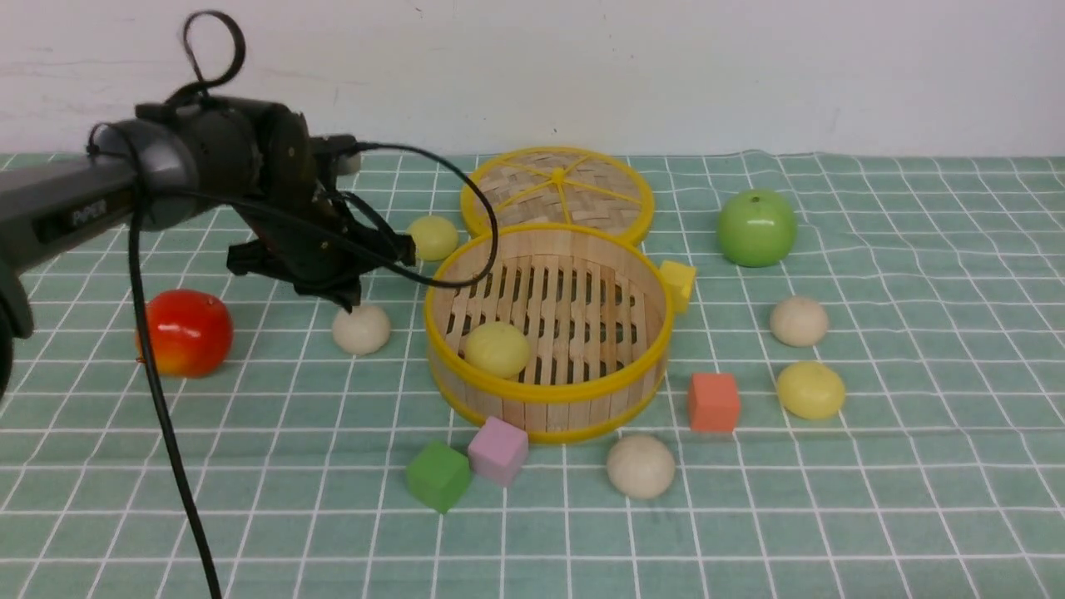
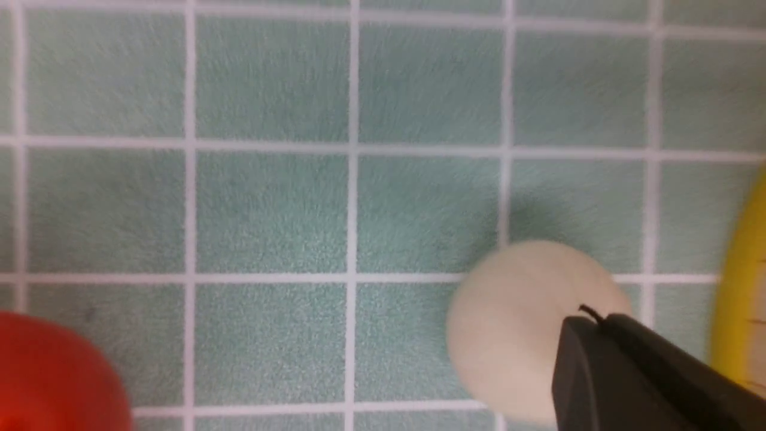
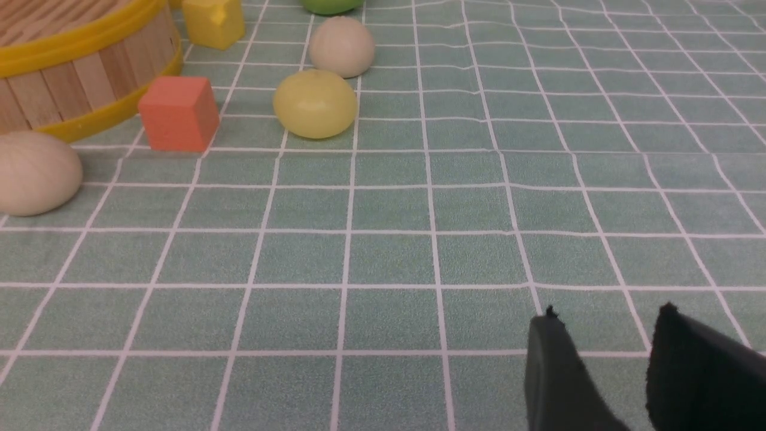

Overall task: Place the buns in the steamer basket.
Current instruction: Use the left arm to grab a steamed stuffed bun

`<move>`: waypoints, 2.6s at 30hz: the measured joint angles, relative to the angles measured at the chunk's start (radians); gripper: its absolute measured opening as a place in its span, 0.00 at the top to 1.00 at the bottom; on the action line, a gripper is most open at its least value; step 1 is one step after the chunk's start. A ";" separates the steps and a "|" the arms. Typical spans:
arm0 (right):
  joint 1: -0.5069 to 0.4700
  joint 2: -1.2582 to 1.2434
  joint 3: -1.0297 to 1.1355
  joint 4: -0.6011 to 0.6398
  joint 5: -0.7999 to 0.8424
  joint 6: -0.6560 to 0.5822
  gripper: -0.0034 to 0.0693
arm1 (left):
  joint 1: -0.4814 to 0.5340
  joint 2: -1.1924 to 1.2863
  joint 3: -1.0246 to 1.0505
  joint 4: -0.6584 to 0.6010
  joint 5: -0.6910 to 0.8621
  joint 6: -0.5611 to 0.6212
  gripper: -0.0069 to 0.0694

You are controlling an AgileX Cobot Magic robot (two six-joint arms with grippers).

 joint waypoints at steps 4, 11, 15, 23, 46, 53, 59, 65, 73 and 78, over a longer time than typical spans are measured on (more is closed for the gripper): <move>0.000 0.000 0.000 0.000 0.000 0.000 0.62 | 0.000 -0.069 0.000 -0.010 0.001 0.001 0.93; 0.000 0.000 0.000 0.000 0.000 0.000 0.62 | -0.012 -0.168 0.000 -0.172 -0.006 0.119 0.93; 0.000 0.000 0.000 0.000 0.000 0.000 0.62 | -0.059 -0.174 0.000 -0.270 -0.023 0.202 0.93; 0.000 0.000 0.000 0.000 0.000 0.000 0.62 | -0.131 -0.116 0.000 -0.311 -0.089 0.248 0.93; 0.000 0.000 0.000 0.000 0.000 0.000 0.62 | -0.028 -0.163 0.000 -0.012 0.087 0.049 0.88; 0.000 0.000 0.000 0.000 0.000 0.000 0.62 | -0.028 -0.112 0.000 0.030 0.085 0.027 0.67; 0.000 0.000 0.000 0.000 0.000 0.000 0.62 | -0.028 -0.047 0.000 0.031 0.076 0.061 0.54; 0.000 0.000 0.000 0.000 0.000 0.000 0.62 | -0.028 -0.019 0.000 0.035 0.024 0.074 0.54; 0.000 0.000 0.000 0.000 0.000 0.000 0.62 | -0.028 0.027 0.000 0.044 -0.026 0.075 0.58; 0.000 0.000 0.000 0.000 0.000 0.000 0.62 | -0.028 0.045 0.000 0.052 -0.036 0.075 0.58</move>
